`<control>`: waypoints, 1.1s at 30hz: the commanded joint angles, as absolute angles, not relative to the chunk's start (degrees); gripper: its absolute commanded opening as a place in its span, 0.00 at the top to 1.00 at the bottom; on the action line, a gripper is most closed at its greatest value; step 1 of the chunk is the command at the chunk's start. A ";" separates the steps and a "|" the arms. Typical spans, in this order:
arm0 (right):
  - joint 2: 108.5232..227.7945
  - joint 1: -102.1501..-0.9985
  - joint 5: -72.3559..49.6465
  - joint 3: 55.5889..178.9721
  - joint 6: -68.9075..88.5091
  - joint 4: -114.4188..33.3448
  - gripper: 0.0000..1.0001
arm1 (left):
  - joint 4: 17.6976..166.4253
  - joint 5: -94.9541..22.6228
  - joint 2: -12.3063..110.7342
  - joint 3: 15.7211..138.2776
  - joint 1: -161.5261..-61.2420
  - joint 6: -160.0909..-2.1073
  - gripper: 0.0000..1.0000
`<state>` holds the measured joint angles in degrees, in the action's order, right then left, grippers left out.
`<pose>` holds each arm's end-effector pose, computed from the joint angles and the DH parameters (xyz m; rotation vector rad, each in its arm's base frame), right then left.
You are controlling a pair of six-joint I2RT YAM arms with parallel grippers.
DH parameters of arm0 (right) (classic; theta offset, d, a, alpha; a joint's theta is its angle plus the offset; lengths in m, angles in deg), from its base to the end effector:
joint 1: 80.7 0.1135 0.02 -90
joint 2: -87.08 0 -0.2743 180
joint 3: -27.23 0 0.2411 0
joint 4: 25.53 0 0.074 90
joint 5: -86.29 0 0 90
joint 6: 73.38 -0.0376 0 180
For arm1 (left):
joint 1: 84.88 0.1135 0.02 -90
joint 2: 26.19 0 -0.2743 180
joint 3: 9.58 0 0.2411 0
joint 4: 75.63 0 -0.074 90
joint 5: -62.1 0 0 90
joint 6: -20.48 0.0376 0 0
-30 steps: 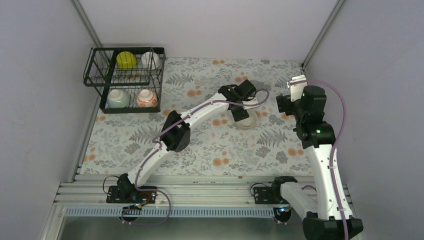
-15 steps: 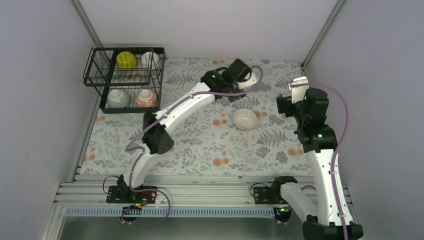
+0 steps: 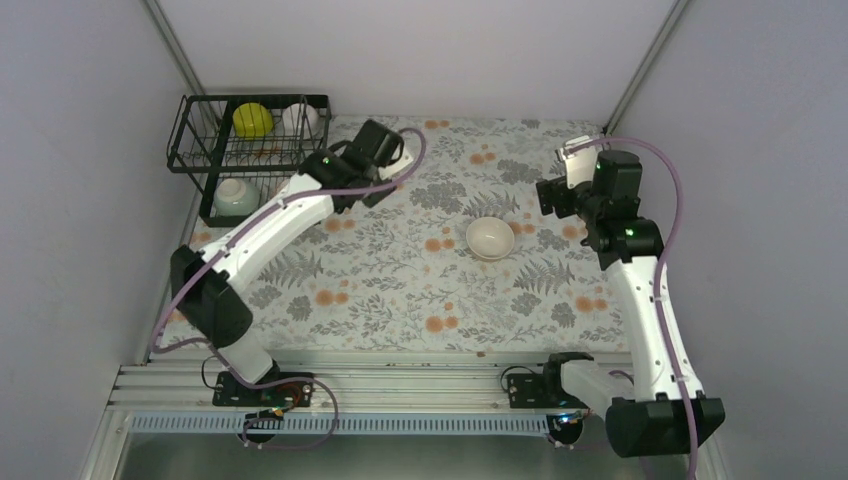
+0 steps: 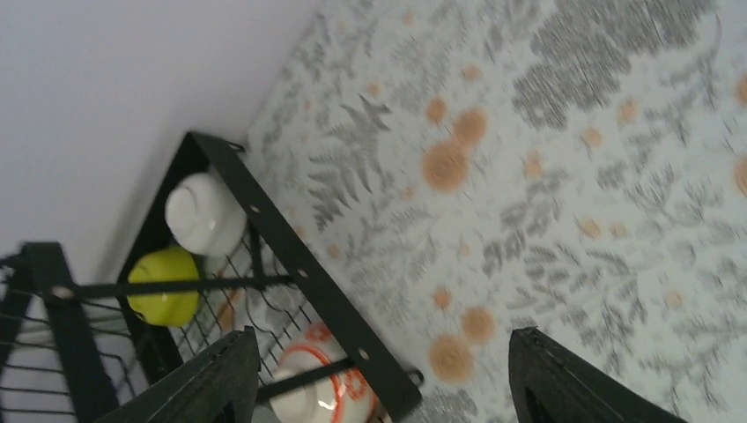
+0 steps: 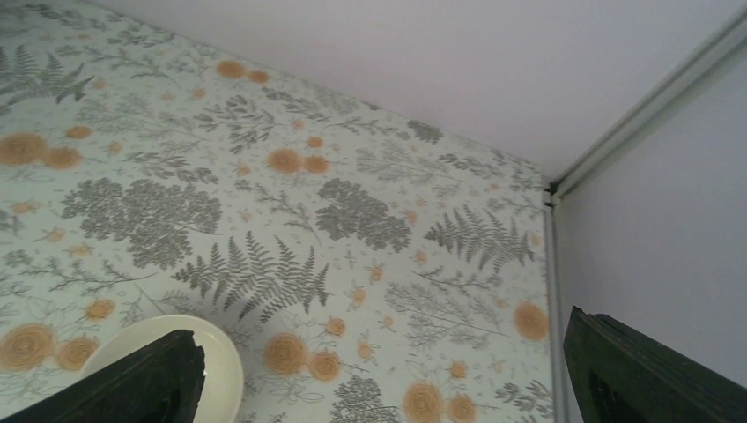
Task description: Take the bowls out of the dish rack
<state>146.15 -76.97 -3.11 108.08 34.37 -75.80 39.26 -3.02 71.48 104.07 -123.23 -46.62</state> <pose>0.2006 0.0127 0.3850 -0.3798 2.0369 -0.1612 0.2915 -0.2104 0.3700 1.0324 2.1236 0.3966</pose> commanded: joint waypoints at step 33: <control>163.15 -73.67 -12.79 112.53 33.92 -70.84 0.00 | 29.42 4.86 82.02 135.09 -102.24 -50.30 0.37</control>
